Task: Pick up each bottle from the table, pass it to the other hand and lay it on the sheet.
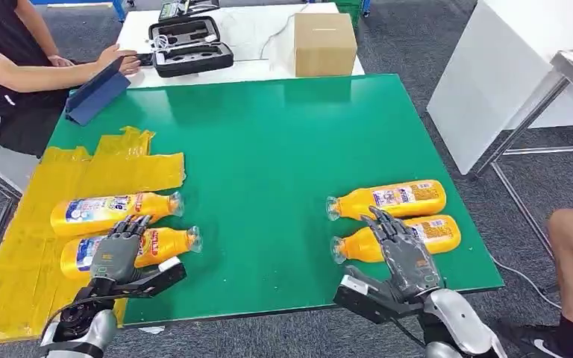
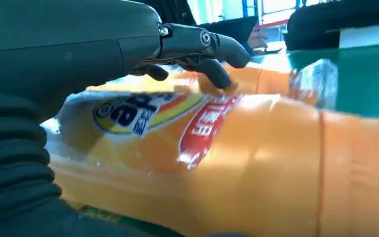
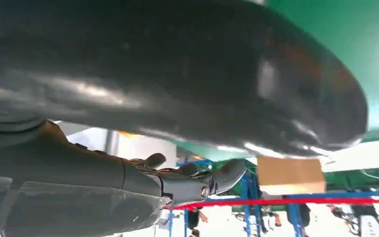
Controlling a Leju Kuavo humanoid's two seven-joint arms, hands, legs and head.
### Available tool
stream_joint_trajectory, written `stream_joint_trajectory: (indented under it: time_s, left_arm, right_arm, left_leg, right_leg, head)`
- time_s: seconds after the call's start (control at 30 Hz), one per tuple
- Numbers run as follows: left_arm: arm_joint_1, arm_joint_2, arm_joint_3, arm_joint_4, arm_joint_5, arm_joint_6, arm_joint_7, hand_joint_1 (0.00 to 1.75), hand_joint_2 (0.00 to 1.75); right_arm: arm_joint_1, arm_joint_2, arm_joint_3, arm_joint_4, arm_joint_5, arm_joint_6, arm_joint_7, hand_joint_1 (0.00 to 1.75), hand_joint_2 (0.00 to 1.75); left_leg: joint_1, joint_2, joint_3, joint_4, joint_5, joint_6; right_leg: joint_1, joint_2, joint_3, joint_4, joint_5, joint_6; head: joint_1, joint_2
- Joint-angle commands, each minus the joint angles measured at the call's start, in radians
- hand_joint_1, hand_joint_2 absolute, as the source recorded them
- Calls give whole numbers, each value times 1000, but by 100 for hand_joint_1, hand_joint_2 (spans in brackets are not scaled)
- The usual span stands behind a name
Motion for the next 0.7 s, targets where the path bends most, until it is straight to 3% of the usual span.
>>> stream_joint_trajectory:
  time_s: [0.03,0.23,0.5,0.7]
  left_arm:
    - [9,-49,38,-47,84,17,-47,0,0]
    - [84,-151,105,-321,476,-11,-214,0,0]
    - [84,-158,104,-350,547,-43,-240,0,0]
    - [97,-162,71,-412,614,-88,-249,0,0]
  right_arm:
    - [17,-17,-45,21,8,24,27,0,175]
    - [57,-35,-130,49,19,21,49,0,175]
    - [63,-42,-163,61,11,34,55,0,175]
    - [91,-67,-276,92,-26,67,60,0,175]
  left_leg:
    - [0,0,2,0,-1,-1]
    - [1,0,-1,1,-2,0]
    - [0,1,-2,0,-3,1]
    - [-1,-1,-2,0,-3,1]
  right_leg:
    - [1,-1,2,0,-1,-1]
    - [1,-1,0,0,-2,-1]
    - [0,0,0,-1,-2,0]
    - [0,-2,-1,-1,-2,1]
  head:
    - [0,0]
    - [0,0]
    - [0,0]
    - [-1,0]
